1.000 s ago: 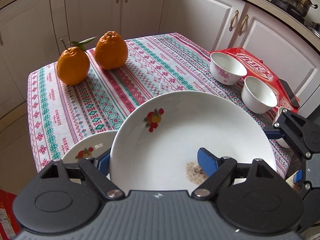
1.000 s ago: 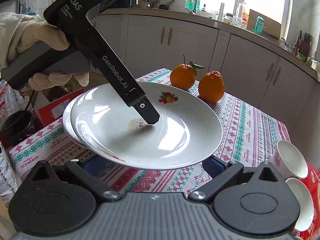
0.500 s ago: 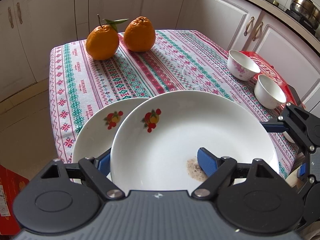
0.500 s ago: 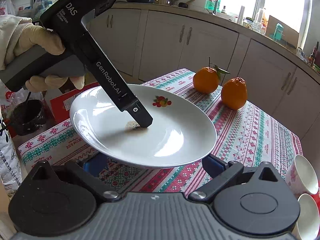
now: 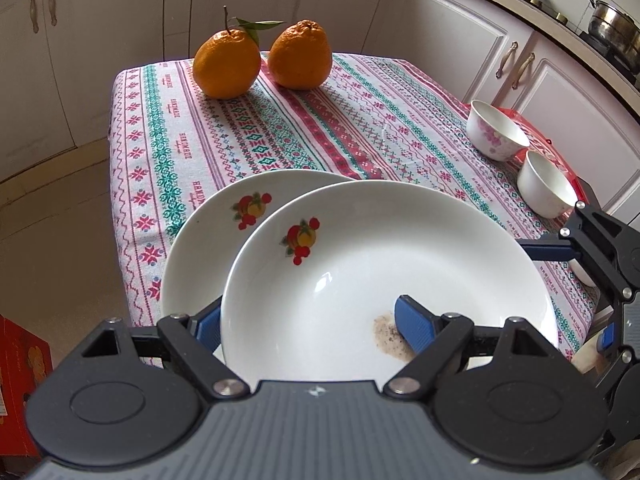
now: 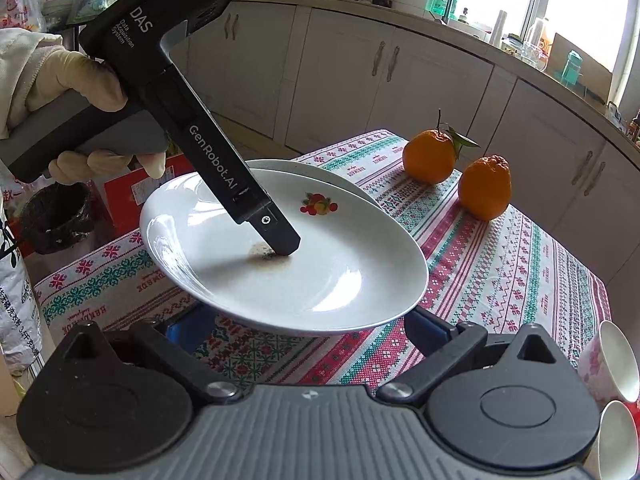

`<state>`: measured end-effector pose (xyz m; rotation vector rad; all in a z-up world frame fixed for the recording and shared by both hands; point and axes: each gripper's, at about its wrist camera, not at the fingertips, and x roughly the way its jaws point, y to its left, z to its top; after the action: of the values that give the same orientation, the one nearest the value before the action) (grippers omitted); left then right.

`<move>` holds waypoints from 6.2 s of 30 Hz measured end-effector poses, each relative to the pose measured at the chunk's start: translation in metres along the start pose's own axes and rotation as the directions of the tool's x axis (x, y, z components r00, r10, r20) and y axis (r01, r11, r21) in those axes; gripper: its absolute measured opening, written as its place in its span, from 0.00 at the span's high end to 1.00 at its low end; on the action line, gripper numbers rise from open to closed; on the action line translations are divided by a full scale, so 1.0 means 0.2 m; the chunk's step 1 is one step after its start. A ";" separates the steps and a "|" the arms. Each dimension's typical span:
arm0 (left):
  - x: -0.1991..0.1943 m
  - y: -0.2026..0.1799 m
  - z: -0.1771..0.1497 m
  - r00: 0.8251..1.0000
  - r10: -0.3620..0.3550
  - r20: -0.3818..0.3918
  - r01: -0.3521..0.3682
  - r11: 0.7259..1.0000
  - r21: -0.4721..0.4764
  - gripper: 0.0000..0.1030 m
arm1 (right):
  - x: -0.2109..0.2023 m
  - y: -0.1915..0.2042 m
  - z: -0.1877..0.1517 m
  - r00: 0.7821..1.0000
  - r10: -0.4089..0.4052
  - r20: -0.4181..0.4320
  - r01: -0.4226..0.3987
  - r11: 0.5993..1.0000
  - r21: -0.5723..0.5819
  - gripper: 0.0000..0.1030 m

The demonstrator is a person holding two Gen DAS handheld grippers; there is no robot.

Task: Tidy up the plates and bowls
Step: 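Set the stained plate down on the stack and open the left tool, then move the right tool to a white bowl and grasp its rim, then lift the white bowl with the right tool and carry it across the table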

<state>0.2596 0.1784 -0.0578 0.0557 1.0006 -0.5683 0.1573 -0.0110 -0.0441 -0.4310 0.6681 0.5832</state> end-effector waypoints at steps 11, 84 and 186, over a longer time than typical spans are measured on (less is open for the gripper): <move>0.02 0.05 0.00 1.000 -0.010 -0.012 0.010 1.000 -0.007 0.17 | 0.02 0.01 0.02 1.000 0.000 -0.013 0.000 1.000 -0.023 0.00; -0.21 -0.23 -0.05 0.958 0.223 0.180 -0.260 0.940 0.220 0.08 | -0.05 -0.12 0.00 0.998 0.021 0.051 -0.024 0.998 0.062 0.00; 0.20 -1.37 -0.28 0.939 -0.106 0.327 -0.004 0.948 0.319 0.20 | -0.58 -0.87 -0.66 0.999 0.007 0.041 -0.026 0.871 0.491 0.27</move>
<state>0.1012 -0.0560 -0.0633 0.2093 0.5670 -0.7551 0.1326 -0.2566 -0.0257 0.0657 0.7556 0.4139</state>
